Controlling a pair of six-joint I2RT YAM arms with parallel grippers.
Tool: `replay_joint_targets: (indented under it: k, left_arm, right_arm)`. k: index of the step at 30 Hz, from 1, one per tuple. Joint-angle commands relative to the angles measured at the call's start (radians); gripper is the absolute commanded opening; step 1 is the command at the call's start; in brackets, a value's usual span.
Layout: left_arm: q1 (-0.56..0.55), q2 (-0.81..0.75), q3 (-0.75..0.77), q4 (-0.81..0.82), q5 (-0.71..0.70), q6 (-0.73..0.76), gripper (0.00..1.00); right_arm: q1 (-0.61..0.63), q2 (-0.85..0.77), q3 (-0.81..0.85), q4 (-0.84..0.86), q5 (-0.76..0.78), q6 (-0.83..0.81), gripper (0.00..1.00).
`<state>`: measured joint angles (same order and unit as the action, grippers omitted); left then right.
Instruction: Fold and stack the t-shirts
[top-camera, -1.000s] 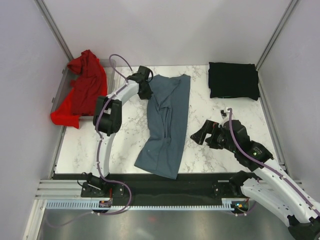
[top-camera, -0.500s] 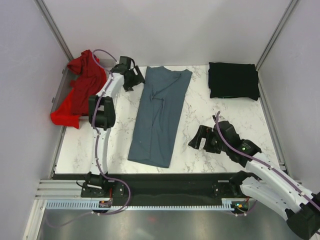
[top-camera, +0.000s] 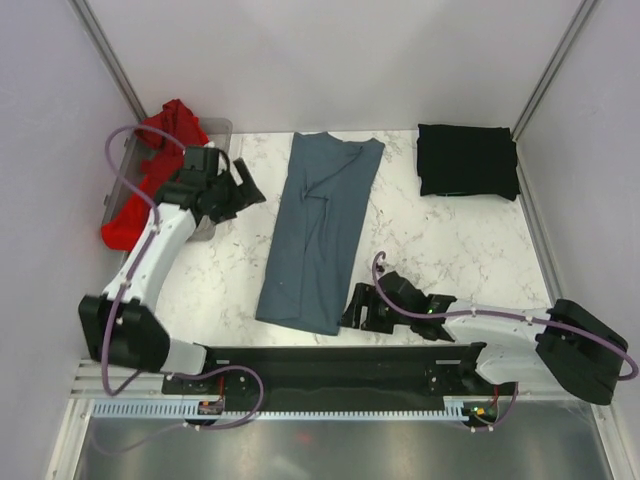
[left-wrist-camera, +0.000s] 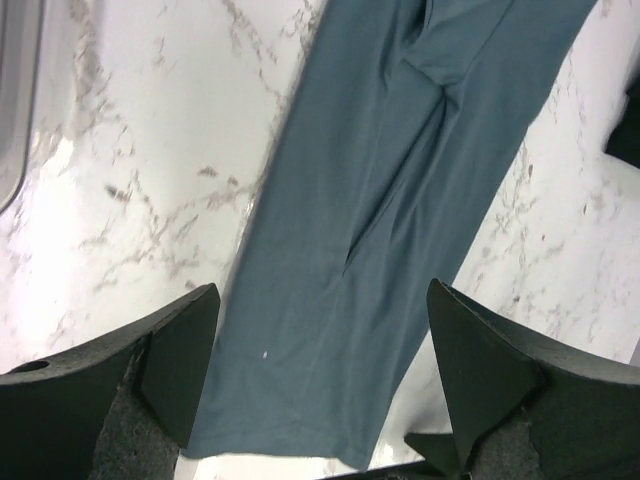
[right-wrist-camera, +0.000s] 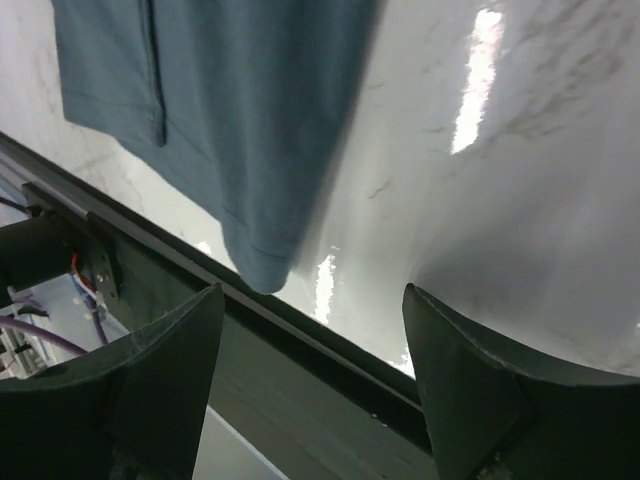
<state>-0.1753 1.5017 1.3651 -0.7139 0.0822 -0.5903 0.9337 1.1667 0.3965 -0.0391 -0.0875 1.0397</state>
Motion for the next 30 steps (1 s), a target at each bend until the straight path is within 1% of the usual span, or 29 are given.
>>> replay_joint_targets:
  k: [1,2,3,4,5,6,7,8,9,10,11,12,14,15,16,17,18,19,20,21,25,26,28,30]
  left_arm:
    - [0.005,-0.131,-0.165,-0.004,0.004,-0.022,0.91]
    - [0.005,-0.197,-0.246,-0.001,-0.002,-0.025,0.91]
    - [0.005,-0.234,-0.292,0.016,-0.005,-0.037,0.91]
    - [0.005,-0.268,-0.382,0.028,-0.007,-0.046,0.91]
    - [0.005,-0.296,-0.427,0.039,-0.007,-0.055,0.91]
    - [0.005,-0.357,-0.472,0.065,0.011,-0.075,0.9]
    - [0.005,-0.382,-0.545,0.073,0.02,-0.088,0.89]
    - [0.003,-0.409,-0.579,0.083,0.033,-0.1,0.89]
    - [0.005,-0.447,-0.609,0.099,0.06,-0.117,0.88]
    - [0.003,-0.469,-0.656,0.103,0.07,-0.126,0.85]
    - [0.002,-0.489,-0.679,0.108,0.082,-0.134,0.84]
    - [0.0,-0.506,-0.701,0.113,0.091,-0.144,0.83]
    - [-0.012,-0.555,-0.757,0.114,0.094,-0.158,0.82]
    - [-0.018,-0.57,-0.776,0.113,0.094,-0.183,0.81]
    - [-0.029,-0.596,-0.816,0.117,0.096,-0.203,0.8]
    - [-0.07,-0.609,-0.833,0.122,0.093,-0.221,0.8]
    - [-0.096,-0.621,-0.85,0.125,0.082,-0.264,0.8]
    - [-0.124,-0.639,-0.877,0.137,0.076,-0.282,0.8]
    - [-0.177,-0.643,-0.889,0.142,0.065,-0.299,0.8]
    - [-0.2,-0.646,-0.896,0.145,0.048,-0.324,0.8]
    - [-0.317,-0.635,-0.923,0.143,0.001,-0.367,0.78]
    - [-0.366,-0.63,-0.931,0.155,-0.008,-0.381,0.78]
    - [-0.401,-0.629,-0.96,0.182,-0.028,-0.41,0.78]
    - [-0.432,-0.626,-0.977,0.24,-0.016,-0.433,0.77]
  right_arm:
    - [0.054,0.071,-0.015,0.241,0.028,0.085,0.8]
    - [0.059,0.115,-0.016,0.295,0.025,0.092,0.79]
    - [0.074,0.137,-0.012,0.313,0.025,0.105,0.79]
    - [0.082,0.158,-0.007,0.326,0.031,0.106,0.79]
    - [0.089,0.198,0.002,0.346,0.035,0.108,0.79]
    - [0.102,0.221,0.014,0.352,0.035,0.108,0.7]
    - [0.106,0.238,0.022,0.352,0.04,0.109,0.62]
    - [0.112,0.26,0.027,0.344,0.046,0.114,0.5]
    - [0.12,0.264,0.025,0.341,0.052,0.115,0.45]
    - [0.123,0.264,0.021,0.335,0.063,0.118,0.38]
    - [0.125,0.254,0.015,0.318,0.071,0.12,0.32]
    - [0.123,0.24,-0.005,0.312,0.075,0.123,0.23]
    - [0.123,0.193,-0.021,0.27,0.106,0.126,0.13]
    - [0.123,0.17,-0.025,0.24,0.12,0.125,0.03]
    - [0.123,0.147,-0.025,0.208,0.133,0.117,0.0]
    - [0.123,0.098,-0.025,0.141,0.146,0.112,0.0]
    - [0.123,0.071,-0.028,0.11,0.179,0.108,0.0]
    - [0.123,0.047,-0.031,0.082,0.19,0.108,0.0]
    - [0.123,0.0,-0.033,0.02,0.204,0.108,0.0]
    - [0.125,-0.022,-0.038,-0.008,0.222,0.108,0.0]
    - [0.123,-0.105,-0.067,-0.056,0.223,0.117,0.0]
    - [0.123,-0.123,-0.071,-0.062,0.22,0.117,0.0]
    - [0.122,-0.139,-0.081,-0.077,0.219,0.117,0.0]
    - [0.123,-0.16,-0.094,-0.081,0.219,0.117,0.0]
